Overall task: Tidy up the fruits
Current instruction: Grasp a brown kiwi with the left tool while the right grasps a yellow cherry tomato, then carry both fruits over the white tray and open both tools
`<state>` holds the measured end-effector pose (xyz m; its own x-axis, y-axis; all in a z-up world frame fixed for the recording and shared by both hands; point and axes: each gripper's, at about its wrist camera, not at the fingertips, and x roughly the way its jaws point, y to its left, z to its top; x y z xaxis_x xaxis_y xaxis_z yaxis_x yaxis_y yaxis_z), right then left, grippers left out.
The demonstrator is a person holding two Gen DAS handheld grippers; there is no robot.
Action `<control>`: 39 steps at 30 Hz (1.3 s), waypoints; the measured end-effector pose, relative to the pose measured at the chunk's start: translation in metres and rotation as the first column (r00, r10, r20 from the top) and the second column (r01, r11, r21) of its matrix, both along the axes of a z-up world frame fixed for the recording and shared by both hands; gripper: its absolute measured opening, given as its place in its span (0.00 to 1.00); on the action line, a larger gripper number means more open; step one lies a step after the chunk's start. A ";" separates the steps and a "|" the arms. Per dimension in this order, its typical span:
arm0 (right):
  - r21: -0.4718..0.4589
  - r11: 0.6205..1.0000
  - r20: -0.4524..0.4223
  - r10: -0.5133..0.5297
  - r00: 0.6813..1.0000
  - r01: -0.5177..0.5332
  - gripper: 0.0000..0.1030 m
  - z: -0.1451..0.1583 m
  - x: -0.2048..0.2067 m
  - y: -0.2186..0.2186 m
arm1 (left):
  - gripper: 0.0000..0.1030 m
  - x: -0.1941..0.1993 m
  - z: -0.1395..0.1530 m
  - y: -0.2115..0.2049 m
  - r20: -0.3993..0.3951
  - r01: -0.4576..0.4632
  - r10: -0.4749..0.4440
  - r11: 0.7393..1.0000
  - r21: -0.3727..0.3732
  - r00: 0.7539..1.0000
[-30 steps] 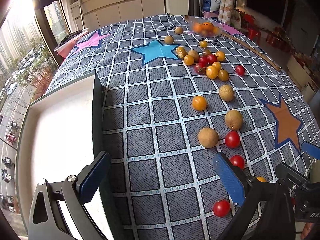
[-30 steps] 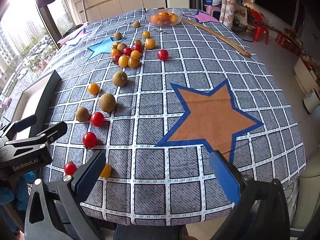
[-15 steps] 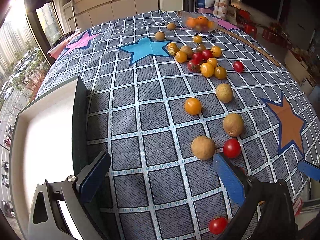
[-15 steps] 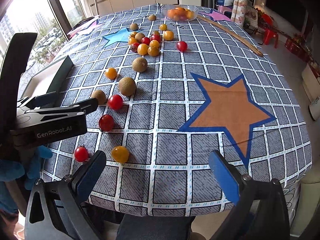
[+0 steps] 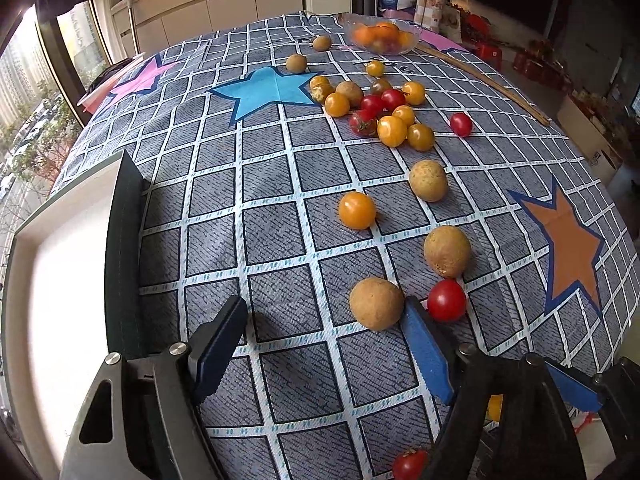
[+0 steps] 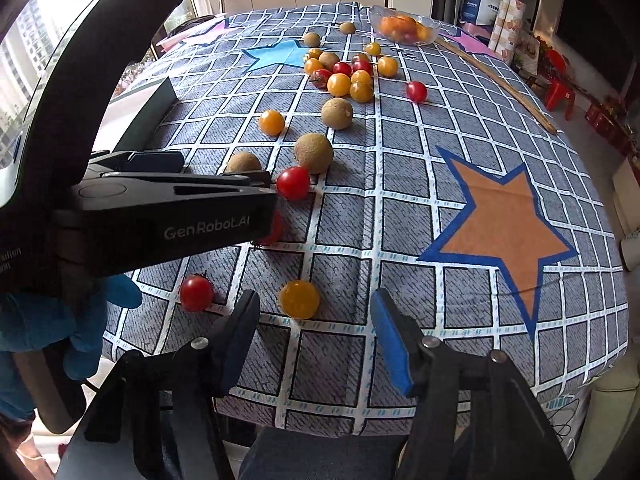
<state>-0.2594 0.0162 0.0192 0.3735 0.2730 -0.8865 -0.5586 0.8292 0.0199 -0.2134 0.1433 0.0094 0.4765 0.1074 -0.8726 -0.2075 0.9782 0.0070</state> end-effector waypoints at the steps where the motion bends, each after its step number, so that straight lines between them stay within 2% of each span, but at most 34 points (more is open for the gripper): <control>1: -0.004 1.000 0.010 0.005 1.000 -0.005 0.53 0.000 -0.001 0.001 | 0.63 0.000 0.001 -0.001 0.006 0.007 -0.007 1.000 -0.002 1.000; 3: -0.001 1.000 0.018 0.007 1.000 -0.007 0.33 0.003 -0.002 0.000 | 0.41 0.001 0.003 -0.003 0.009 0.025 -0.025 1.000 -0.008 1.000; 5: 0.006 1.000 0.014 0.000 1.000 0.000 0.23 0.004 -0.001 -0.002 | 0.26 0.002 0.005 -0.005 0.010 0.038 -0.038 0.999 -0.014 0.999; 11: 0.091 0.995 -0.069 -0.039 0.997 0.045 0.21 0.005 0.009 -0.017 | 0.26 -0.012 0.013 0.003 0.035 0.028 -0.025 0.997 -0.067 0.999; 23: 0.167 0.986 -0.091 -0.013 0.996 0.028 0.21 0.029 0.004 -0.007 | 0.26 -0.072 0.054 0.043 0.122 -0.025 0.033 0.997 -0.067 0.992; 32: 0.221 0.969 -0.097 0.138 0.986 -0.114 0.21 0.052 -0.019 0.058 | 0.26 -0.133 0.057 0.100 0.112 -0.162 0.162 0.987 -0.007 0.980; 39: 0.231 0.941 -0.112 0.278 0.954 -0.247 0.21 0.050 -0.047 0.127 | 0.26 -0.176 0.037 0.141 0.062 -0.276 0.273 0.960 0.052 0.960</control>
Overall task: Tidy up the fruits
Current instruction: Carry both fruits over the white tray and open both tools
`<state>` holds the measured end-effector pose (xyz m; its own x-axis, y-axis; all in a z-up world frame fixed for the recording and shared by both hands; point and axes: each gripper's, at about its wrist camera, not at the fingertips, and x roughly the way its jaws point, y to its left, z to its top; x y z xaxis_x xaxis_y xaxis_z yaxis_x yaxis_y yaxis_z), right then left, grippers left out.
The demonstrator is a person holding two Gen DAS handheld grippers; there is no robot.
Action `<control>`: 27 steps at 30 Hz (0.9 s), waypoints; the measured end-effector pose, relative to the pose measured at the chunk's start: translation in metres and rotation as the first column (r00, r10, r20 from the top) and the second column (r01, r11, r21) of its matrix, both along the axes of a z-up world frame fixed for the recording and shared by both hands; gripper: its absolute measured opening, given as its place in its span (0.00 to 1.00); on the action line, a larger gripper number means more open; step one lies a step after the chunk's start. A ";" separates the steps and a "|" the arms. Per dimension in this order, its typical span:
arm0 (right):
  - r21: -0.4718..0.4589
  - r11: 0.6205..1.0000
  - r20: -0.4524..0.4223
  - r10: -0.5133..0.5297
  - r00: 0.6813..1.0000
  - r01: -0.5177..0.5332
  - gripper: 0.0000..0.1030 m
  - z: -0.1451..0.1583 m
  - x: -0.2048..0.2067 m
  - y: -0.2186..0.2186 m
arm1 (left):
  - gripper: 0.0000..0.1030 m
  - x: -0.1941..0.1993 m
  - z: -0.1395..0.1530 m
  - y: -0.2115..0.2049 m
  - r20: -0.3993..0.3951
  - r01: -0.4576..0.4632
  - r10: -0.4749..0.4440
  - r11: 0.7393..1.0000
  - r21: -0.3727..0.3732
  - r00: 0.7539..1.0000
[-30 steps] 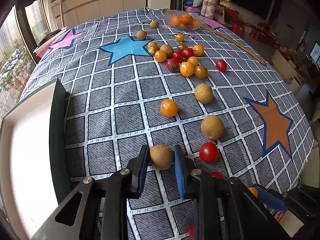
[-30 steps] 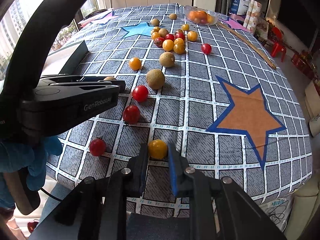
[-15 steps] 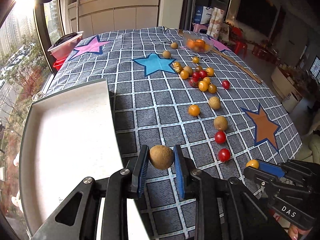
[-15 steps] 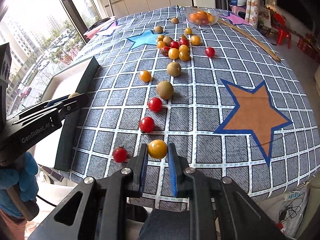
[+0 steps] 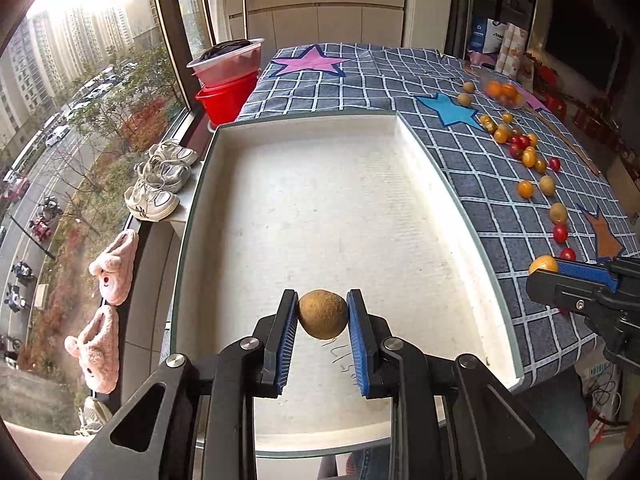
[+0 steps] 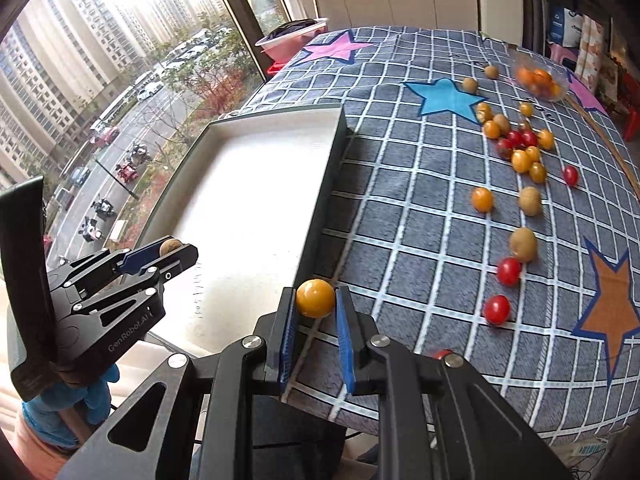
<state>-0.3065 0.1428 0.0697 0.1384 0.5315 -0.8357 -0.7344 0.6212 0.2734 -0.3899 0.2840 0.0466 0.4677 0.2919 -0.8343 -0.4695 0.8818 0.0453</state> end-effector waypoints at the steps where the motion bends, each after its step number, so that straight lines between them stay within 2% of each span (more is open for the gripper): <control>1: -0.004 1.000 -0.005 0.018 1.000 -0.018 0.21 -0.002 -0.004 0.009 | 0.26 -0.004 -0.003 0.003 -0.011 -0.012 0.012 1.000 0.008 1.000; 5: -0.033 0.997 -0.034 0.071 0.997 -0.072 0.21 -0.015 -0.013 0.037 | 0.26 -0.013 -0.016 0.015 -0.043 -0.045 0.045 0.999 0.003 0.998; 12: -0.120 0.989 -0.077 0.074 0.994 -0.083 0.21 -0.042 -0.009 0.060 | 0.26 -0.015 -0.025 0.015 -0.069 -0.035 0.035 0.999 0.010 0.997; 18: -0.132 0.986 -0.070 0.095 0.993 -0.104 0.21 -0.043 -0.011 0.067 | 0.26 -0.011 -0.025 0.012 -0.081 -0.017 0.020 0.999 0.029 0.997; 19: -0.125 0.987 -0.076 0.093 0.993 -0.102 0.21 -0.042 -0.008 0.067 | 0.30 -0.012 -0.025 0.012 -0.083 -0.018 0.021 0.999 0.036 0.996; 21: -0.107 0.990 -0.074 0.084 0.994 -0.092 0.25 -0.037 -0.005 0.065 | 0.76 -0.012 -0.024 0.012 -0.078 -0.026 0.031 0.998 0.059 0.996; 22: -0.100 0.991 -0.068 0.079 0.995 -0.086 0.28 -0.034 -0.004 0.063 | 0.79 -0.014 -0.022 0.010 -0.064 -0.028 0.033 0.997 0.077 0.997; 24: -0.085 0.994 -0.049 0.067 0.997 -0.071 0.48 -0.027 -0.001 0.058 | 0.79 -0.014 -0.019 0.007 -0.058 -0.016 0.022 0.996 0.092 0.998; 26: -0.070 0.996 -0.030 0.053 0.998 -0.055 0.59 -0.018 -0.001 0.052 | 0.79 -0.012 -0.019 0.006 -0.064 -0.001 0.005 0.997 0.071 0.998; 27: -0.057 0.997 -0.028 0.050 0.998 -0.051 0.61 -0.013 -0.002 0.050 | 0.79 -0.011 -0.019 0.005 -0.063 0.005 -0.001 0.998 0.063 0.998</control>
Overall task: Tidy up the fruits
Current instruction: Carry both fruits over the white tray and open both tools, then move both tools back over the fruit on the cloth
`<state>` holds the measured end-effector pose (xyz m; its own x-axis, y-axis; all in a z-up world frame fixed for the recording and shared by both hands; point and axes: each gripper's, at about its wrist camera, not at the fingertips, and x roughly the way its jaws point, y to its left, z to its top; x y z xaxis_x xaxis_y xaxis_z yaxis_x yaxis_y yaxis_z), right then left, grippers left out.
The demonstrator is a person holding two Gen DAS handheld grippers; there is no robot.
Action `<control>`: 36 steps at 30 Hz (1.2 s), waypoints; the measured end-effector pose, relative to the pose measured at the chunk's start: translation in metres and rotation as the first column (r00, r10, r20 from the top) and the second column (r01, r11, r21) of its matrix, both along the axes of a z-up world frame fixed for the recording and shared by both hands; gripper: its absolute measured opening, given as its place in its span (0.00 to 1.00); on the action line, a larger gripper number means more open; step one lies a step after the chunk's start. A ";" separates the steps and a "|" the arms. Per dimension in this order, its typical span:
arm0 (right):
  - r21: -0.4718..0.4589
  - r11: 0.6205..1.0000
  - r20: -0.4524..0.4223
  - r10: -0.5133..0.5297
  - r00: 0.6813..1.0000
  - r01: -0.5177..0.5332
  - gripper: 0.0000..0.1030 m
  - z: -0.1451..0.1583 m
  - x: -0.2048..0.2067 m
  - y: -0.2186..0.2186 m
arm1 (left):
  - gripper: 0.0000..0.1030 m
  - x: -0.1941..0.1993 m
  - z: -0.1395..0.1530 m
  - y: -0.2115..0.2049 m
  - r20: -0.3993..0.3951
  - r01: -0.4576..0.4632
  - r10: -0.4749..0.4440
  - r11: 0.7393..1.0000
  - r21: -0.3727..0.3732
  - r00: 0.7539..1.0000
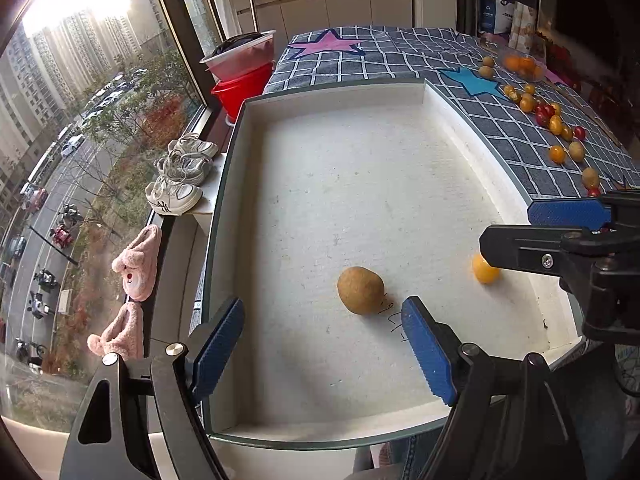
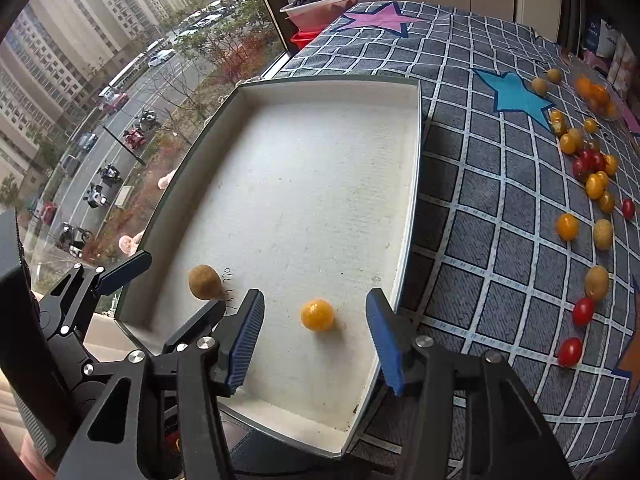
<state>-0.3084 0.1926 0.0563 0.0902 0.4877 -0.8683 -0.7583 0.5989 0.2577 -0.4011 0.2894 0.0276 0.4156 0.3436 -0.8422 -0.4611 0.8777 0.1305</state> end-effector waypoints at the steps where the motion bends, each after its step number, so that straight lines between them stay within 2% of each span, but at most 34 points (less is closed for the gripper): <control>1: 0.010 1.000 0.000 -0.003 1.000 0.003 0.61 0.004 0.001 -0.004 | 0.79 0.001 0.001 -0.002 0.002 0.004 -0.004 1.000 -0.003 1.000; 4: 0.022 0.999 0.026 -0.025 0.999 0.025 0.67 0.011 0.004 -0.017 | 0.79 0.004 0.007 -0.008 0.013 0.019 -0.019 1.000 -0.008 1.000; 11: 0.031 0.991 0.042 -0.129 0.991 0.128 0.68 0.019 0.029 -0.066 | 0.79 0.028 0.029 -0.034 0.054 0.084 -0.083 0.996 -0.016 0.995; 16: 0.006 0.972 0.051 -0.237 0.970 0.237 0.68 0.011 0.062 -0.111 | 0.79 0.054 0.039 -0.058 0.074 0.142 -0.138 0.989 -0.042 0.988; 21: -0.011 0.938 0.051 -0.346 0.937 0.347 0.68 0.002 0.094 -0.157 | 0.79 0.089 0.042 -0.085 0.070 0.190 -0.186 0.980 -0.055 0.980; 30: -0.001 0.868 0.076 -0.494 0.866 0.496 0.68 -0.005 0.157 -0.209 | 0.79 0.165 0.021 -0.115 0.034 0.206 -0.204 0.975 -0.077 0.978; 36: -0.007 0.848 0.081 -0.528 0.845 0.530 0.67 -0.020 0.194 -0.212 | 0.79 0.201 0.004 -0.118 0.035 0.192 -0.189 0.974 -0.124 0.981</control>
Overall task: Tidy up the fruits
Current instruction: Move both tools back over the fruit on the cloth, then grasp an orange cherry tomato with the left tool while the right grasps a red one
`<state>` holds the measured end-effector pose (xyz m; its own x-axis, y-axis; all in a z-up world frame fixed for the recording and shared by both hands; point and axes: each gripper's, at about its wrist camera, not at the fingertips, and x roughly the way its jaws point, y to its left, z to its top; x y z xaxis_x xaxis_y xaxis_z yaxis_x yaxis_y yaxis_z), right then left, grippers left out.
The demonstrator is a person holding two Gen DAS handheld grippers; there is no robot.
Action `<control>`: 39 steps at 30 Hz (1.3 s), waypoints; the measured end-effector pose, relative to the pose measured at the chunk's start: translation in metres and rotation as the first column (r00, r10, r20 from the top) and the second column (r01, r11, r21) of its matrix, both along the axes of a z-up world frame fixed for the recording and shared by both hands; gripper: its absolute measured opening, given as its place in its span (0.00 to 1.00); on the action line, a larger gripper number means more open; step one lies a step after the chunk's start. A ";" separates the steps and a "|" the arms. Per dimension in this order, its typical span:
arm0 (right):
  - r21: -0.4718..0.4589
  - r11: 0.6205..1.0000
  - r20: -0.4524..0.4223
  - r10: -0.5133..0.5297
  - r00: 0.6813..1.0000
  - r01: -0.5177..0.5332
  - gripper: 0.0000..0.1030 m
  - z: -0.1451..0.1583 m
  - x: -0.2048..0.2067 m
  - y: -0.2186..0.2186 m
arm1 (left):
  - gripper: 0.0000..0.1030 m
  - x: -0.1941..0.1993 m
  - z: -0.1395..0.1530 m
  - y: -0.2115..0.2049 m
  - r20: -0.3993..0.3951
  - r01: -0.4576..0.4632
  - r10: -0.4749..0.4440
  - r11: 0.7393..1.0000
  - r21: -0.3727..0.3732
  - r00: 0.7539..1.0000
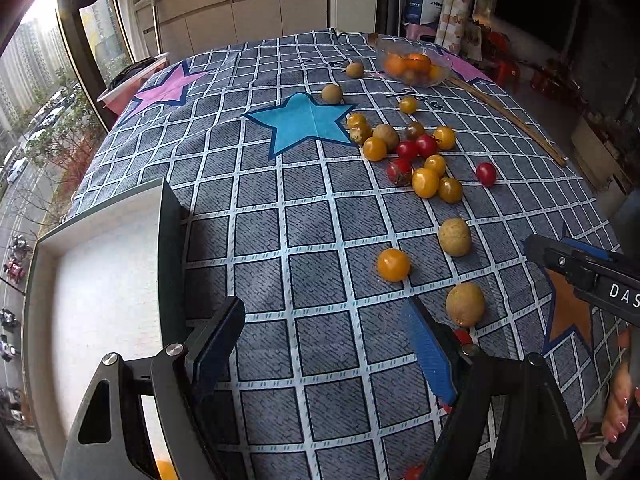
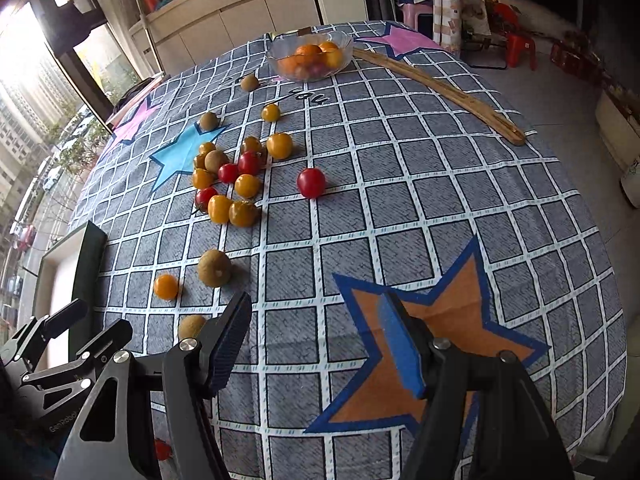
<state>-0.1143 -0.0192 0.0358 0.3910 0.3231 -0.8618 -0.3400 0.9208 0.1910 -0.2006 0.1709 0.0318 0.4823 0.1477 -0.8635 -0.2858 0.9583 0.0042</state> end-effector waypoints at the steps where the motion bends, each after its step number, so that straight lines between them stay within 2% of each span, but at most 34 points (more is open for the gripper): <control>1: -0.006 1.000 0.006 0.000 1.000 0.000 0.67 -0.002 0.005 0.002 | 0.79 0.005 -0.003 -0.001 -0.003 0.001 -0.001 1.000 -0.003 1.000; 13: -0.076 0.997 0.071 0.019 0.997 -0.013 0.62 -0.020 0.051 0.034 | 0.79 0.037 -0.024 -0.016 -0.037 0.040 -0.039 0.999 0.011 0.999; 19: -0.106 0.994 0.114 0.033 0.993 -0.021 0.53 -0.021 0.062 0.049 | 0.79 0.042 -0.025 -0.016 -0.018 0.029 -0.029 1.000 -0.008 0.999; 21: -0.124 0.992 0.128 0.035 0.991 -0.019 0.46 -0.021 0.064 0.053 | 0.69 0.043 -0.024 -0.018 -0.009 0.035 -0.036 0.999 -0.011 0.999; 22: -0.131 0.991 0.135 0.035 0.990 -0.018 0.44 -0.021 0.064 0.054 | 0.67 0.043 -0.023 -0.019 -0.011 0.042 -0.042 0.999 -0.012 0.999; 24: -0.131 0.991 0.141 0.035 0.989 -0.016 0.26 -0.021 0.064 0.054 | 0.55 0.043 -0.022 -0.021 -0.010 0.055 -0.055 0.998 -0.011 0.998; 25: -0.120 0.993 0.137 0.032 0.990 -0.016 0.21 -0.020 0.064 0.052 | 0.50 0.043 -0.021 -0.022 -0.007 0.060 -0.060 0.998 -0.012 0.998; 27: -0.097 0.995 0.126 0.025 0.992 -0.013 0.21 -0.020 0.064 0.049 | 0.28 0.041 -0.020 -0.022 -0.002 0.067 -0.067 0.998 -0.015 0.998; 28: -0.087 0.996 0.120 0.024 0.993 -0.014 0.21 -0.020 0.063 0.047 | 0.21 0.041 -0.019 -0.022 -0.001 0.071 -0.071 0.997 -0.016 0.997; 34: -0.024 1.000 0.067 0.022 0.998 -0.020 0.22 -0.018 0.046 0.033 | 0.21 0.031 -0.017 -0.016 0.008 0.072 -0.072 0.994 -0.087 0.997; 39: 0.007 0.999 0.041 0.036 0.998 -0.037 0.22 -0.015 0.022 0.022 | 0.21 0.017 -0.016 -0.015 0.008 0.072 -0.072 0.992 -0.099 0.997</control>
<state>-0.0926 0.0029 0.0208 0.4138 0.3446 -0.8426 -0.3812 0.9061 0.1834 -0.1838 0.1556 0.0160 0.4921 0.0261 -0.8702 -0.2160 0.9720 -0.0930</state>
